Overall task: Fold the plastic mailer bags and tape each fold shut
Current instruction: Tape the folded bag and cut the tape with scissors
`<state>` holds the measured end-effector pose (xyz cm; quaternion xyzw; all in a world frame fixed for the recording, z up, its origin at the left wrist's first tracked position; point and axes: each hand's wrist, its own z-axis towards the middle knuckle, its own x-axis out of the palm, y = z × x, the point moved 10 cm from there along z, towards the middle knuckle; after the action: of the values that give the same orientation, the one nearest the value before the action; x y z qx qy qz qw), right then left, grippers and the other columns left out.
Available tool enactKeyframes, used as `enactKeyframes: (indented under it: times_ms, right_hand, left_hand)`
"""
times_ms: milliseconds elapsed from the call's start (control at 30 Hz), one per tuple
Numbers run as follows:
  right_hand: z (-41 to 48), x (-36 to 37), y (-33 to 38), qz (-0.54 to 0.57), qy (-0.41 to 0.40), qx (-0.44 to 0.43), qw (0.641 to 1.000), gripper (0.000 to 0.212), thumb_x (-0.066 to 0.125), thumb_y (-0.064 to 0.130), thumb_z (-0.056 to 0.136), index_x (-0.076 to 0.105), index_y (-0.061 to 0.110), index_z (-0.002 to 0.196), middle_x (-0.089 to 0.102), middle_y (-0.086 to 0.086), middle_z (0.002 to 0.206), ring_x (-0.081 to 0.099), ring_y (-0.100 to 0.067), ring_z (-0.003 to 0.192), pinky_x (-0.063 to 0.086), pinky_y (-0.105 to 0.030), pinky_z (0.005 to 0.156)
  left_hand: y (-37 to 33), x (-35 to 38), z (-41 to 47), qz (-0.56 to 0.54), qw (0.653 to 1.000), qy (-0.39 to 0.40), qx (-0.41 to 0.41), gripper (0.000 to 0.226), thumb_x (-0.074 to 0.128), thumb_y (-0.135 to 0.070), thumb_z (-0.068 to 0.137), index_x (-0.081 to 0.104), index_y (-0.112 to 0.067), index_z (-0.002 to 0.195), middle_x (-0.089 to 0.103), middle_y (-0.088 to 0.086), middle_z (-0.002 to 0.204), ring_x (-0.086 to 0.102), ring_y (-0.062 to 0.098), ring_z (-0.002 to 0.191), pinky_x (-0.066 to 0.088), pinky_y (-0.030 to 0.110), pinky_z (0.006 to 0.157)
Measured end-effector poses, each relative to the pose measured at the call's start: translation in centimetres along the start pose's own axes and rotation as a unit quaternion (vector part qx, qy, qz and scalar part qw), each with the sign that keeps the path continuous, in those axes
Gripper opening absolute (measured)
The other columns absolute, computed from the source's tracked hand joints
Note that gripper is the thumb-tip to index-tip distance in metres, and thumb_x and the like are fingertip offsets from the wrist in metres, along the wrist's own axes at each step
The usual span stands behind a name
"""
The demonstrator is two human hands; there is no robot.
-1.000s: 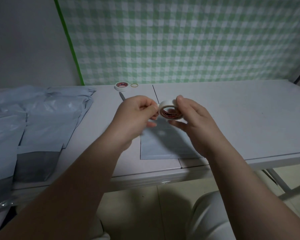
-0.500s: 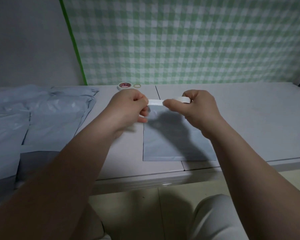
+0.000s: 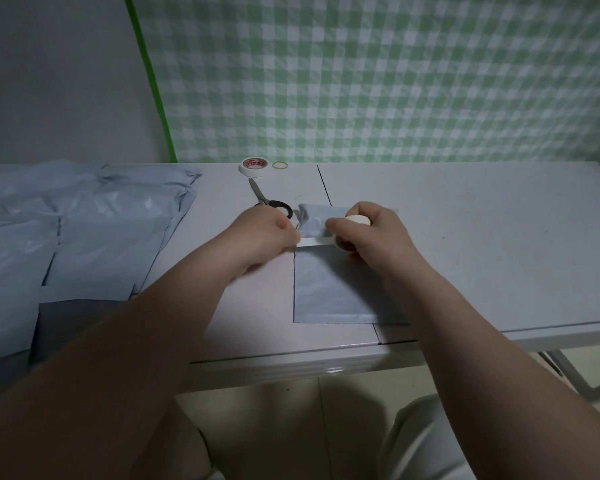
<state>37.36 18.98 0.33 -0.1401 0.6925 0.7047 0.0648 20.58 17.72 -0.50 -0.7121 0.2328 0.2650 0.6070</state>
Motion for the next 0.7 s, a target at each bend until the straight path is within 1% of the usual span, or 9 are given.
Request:
enactKeyframes:
  times_ms: [100, 233, 300, 367, 467, 533, 700]
  right_hand:
    - [0.3, 0.2, 0.1, -0.056, -0.009, -0.008, 0.998, 0.023, 0.069, 0.021, 0.076, 0.049, 0.016, 0.066, 0.053, -0.001, 0.063, 0.041, -0.013, 0.054, 0.033, -0.021, 0.047]
    - [0.5, 0.4, 0.1, -0.089, -0.007, -0.016, 0.996, 0.025, 0.069, 0.022, 0.075, 0.049, 0.019, 0.061, 0.053, 0.003, 0.062, 0.043, -0.01, 0.055, 0.034, -0.021, 0.05]
    - [0.6, 0.4, -0.1, -0.1, -0.004, -0.014, 0.995, 0.025, 0.07, 0.022, 0.075, 0.049, 0.02, 0.061, 0.053, 0.003, 0.062, 0.044, -0.01, 0.055, 0.034, -0.021, 0.05]
    - [0.7, 0.5, -0.2, -0.106, -0.004, -0.015, 0.994, 0.025, 0.07, 0.022, 0.075, 0.05, 0.02, 0.06, 0.054, 0.003, 0.061, 0.044, -0.01, 0.054, 0.034, -0.021, 0.051]
    - [0.8, 0.5, -0.3, -0.122, -0.01, -0.019, 0.992, 0.025, 0.07, 0.023, 0.075, 0.049, 0.02, 0.06, 0.054, 0.004, 0.059, 0.044, -0.008, 0.052, 0.034, -0.02, 0.049]
    - [0.8, 0.5, -0.3, -0.127, -0.011, -0.023, 0.992, 0.025, 0.07, 0.024, 0.076, 0.05, 0.02, 0.06, 0.054, 0.005, 0.058, 0.044, -0.007, 0.051, 0.034, -0.02, 0.048]
    - [0.8, 0.3, -0.6, -0.111, -0.015, -0.016, 0.994, 0.024, 0.069, 0.025, 0.075, 0.052, 0.02, 0.06, 0.057, 0.004, 0.059, 0.047, -0.008, 0.051, 0.036, -0.022, 0.053]
  left_hand:
    - [-0.4, 0.0, 0.4, 0.054, 0.998, -0.003, 0.023, 0.022, 0.06, -0.019, 0.084, 0.068, 0.002, 0.084, 0.061, 0.011, 0.081, 0.05, 0.018, 0.07, 0.037, 0.027, 0.063]
    - [-0.7, 0.1, 0.8, 0.099, 0.994, -0.003, 0.038, 0.02, 0.061, -0.019, 0.083, 0.069, 0.0, 0.082, 0.06, 0.009, 0.077, 0.049, 0.017, 0.069, 0.035, 0.026, 0.058]
    - [-0.9, 0.2, 0.9, 0.112, 0.993, -0.004, 0.046, 0.02, 0.062, -0.019, 0.083, 0.068, 0.0, 0.082, 0.064, 0.013, 0.082, 0.05, 0.017, 0.07, 0.036, 0.026, 0.058]
    - [-1.0, 0.3, 1.0, 0.124, 0.991, -0.001, 0.057, 0.02, 0.062, -0.019, 0.084, 0.067, 0.0, 0.081, 0.066, 0.014, 0.086, 0.051, 0.017, 0.072, 0.036, 0.026, 0.059]
    - [-1.0, 0.6, 1.0, 0.14, 0.988, 0.01, 0.07, 0.015, 0.063, -0.021, 0.084, 0.068, -0.009, 0.077, 0.061, 0.003, 0.074, 0.051, 0.015, 0.072, 0.035, 0.021, 0.057]
    - [-1.1, 0.6, 1.0, 0.149, 0.986, 0.011, 0.079, 0.014, 0.063, -0.022, 0.084, 0.068, -0.01, 0.077, 0.057, -0.003, 0.069, 0.05, 0.013, 0.07, 0.034, 0.018, 0.054]
    - [-1.4, 0.3, 1.1, 0.149, 0.984, -0.004, 0.099, 0.019, 0.062, -0.021, 0.085, 0.069, -0.004, 0.081, 0.057, 0.0, 0.071, 0.047, 0.011, 0.064, 0.032, 0.02, 0.055]
